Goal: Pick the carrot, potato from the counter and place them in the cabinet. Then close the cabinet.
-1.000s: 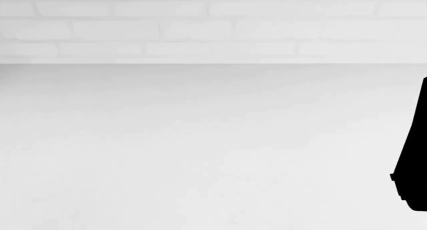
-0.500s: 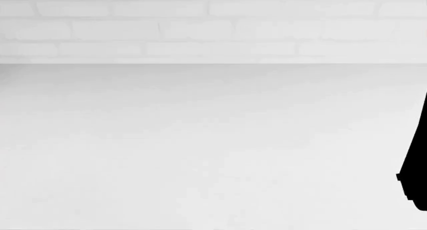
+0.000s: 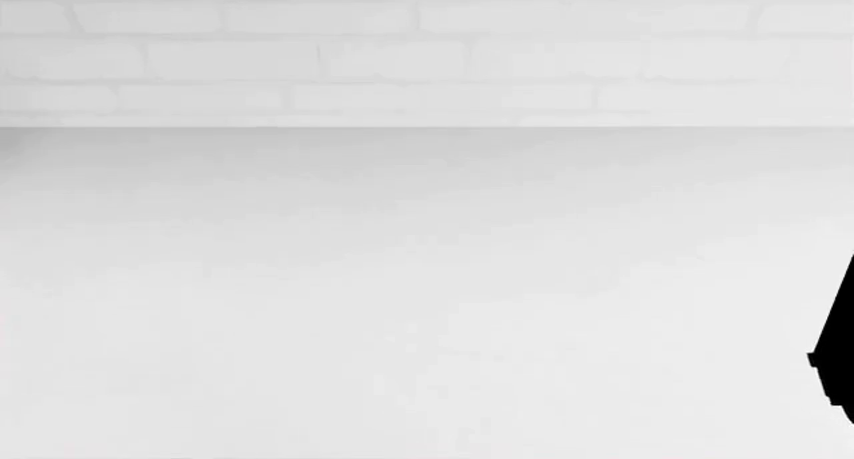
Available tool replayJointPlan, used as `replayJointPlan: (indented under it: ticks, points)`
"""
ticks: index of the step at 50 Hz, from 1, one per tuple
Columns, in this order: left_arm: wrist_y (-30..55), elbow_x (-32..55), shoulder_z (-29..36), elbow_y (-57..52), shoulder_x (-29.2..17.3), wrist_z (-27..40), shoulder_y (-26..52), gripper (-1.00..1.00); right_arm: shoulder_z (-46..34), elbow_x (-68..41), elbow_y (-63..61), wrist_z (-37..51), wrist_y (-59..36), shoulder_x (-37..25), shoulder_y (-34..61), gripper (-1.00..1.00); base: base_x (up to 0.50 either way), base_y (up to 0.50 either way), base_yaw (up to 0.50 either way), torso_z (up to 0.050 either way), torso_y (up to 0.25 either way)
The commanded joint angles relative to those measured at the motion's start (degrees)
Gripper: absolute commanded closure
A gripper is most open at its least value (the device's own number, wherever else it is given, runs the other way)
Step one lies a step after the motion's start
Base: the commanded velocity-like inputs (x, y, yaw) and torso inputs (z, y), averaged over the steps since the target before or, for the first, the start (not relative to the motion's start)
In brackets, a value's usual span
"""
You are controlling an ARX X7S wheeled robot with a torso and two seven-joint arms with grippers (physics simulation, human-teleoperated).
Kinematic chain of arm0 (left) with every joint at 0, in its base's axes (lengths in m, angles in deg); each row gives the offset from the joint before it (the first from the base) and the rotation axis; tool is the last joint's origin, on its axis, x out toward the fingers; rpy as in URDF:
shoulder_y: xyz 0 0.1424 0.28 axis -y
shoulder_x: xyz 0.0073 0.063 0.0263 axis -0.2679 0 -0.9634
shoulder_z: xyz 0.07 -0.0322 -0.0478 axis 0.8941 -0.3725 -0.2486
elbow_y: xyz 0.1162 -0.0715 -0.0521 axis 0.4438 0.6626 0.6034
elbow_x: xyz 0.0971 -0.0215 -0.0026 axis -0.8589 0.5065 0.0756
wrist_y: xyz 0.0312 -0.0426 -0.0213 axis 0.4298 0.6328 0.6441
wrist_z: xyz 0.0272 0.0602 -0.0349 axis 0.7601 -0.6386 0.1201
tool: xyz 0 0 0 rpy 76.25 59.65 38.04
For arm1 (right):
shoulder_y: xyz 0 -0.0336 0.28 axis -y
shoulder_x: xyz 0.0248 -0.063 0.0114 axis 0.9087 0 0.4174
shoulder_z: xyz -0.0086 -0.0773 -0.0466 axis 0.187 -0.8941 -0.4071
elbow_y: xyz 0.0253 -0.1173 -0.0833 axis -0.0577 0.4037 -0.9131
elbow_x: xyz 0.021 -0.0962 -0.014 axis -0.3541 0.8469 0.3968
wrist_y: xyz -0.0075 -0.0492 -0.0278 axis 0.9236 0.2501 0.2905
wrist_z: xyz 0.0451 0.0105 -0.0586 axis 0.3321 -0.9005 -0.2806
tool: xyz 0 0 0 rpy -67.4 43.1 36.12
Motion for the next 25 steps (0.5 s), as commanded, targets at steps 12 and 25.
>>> replayJointPlan:
  ticks: [12,25]
  points:
    - [-7.4,9.6,4.5,13.4,9.4,-5.6,-5.3,-1.0,2.2,-0.4,0.0,-1.6,0.5,-0.3,-1.3,-1.0,0.0,0.0,0.0,0.0,0.0]
    - [-18.8,27.9,25.1,29.7,11.7,-1.7,-2.9,-1.0,2.5,3.0,0.1,-4.5,-3.1,2.9,-0.2,-1.0,0.0,0.0,0.0,0.0,0.0]
